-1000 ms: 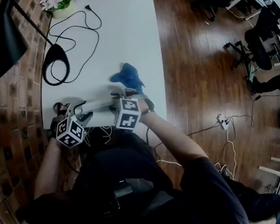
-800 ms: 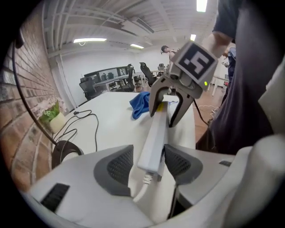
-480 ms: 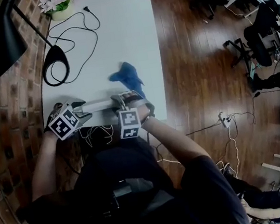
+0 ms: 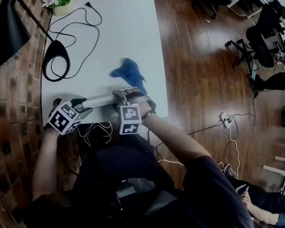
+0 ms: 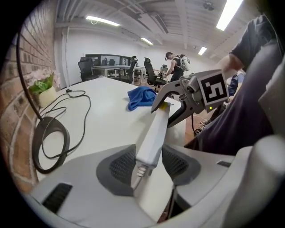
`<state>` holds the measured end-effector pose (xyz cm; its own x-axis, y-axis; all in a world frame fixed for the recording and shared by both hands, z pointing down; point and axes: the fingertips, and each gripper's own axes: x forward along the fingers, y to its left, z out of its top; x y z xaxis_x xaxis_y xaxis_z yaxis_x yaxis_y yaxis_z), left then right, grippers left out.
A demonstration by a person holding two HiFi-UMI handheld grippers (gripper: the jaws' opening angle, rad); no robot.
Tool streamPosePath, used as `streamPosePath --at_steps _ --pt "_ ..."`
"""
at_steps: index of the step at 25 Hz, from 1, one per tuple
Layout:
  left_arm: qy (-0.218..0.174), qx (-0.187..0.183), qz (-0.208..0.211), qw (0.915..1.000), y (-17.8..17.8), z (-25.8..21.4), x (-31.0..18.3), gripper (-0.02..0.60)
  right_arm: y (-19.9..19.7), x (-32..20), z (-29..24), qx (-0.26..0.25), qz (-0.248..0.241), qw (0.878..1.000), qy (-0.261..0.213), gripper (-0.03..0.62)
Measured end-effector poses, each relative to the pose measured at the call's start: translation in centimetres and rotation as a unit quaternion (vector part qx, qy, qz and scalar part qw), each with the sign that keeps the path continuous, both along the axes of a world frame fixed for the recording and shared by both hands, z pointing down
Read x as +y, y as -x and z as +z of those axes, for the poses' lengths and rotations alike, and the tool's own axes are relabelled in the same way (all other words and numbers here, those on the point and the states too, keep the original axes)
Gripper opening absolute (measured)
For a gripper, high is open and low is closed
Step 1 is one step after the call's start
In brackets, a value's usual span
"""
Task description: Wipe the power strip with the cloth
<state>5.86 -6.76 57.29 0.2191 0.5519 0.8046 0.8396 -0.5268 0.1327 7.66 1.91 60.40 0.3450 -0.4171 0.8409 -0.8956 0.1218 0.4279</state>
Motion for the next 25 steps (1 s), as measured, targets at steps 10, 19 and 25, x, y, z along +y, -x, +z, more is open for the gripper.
streamPosePath --at_steps 10,19,25 --pt "0.009 0.019 0.006 0.9998 1.2 -0.4 0.8 0.199 0.7 -0.2 -2.7 -0.133 0.089 0.98 -0.116 0.262" --pt "0.004 0.004 0.017 0.9998 1.2 -0.2 0.8 0.194 -9.1 8.6 -8.8 -0.159 0.4 0.843 -0.323 0.238" --pt "-0.012 0.006 0.022 0.9997 1.1 0.3 0.4 0.192 -10.5 9.6 -2.5 -0.134 0.417 0.879 -0.188 0.236"
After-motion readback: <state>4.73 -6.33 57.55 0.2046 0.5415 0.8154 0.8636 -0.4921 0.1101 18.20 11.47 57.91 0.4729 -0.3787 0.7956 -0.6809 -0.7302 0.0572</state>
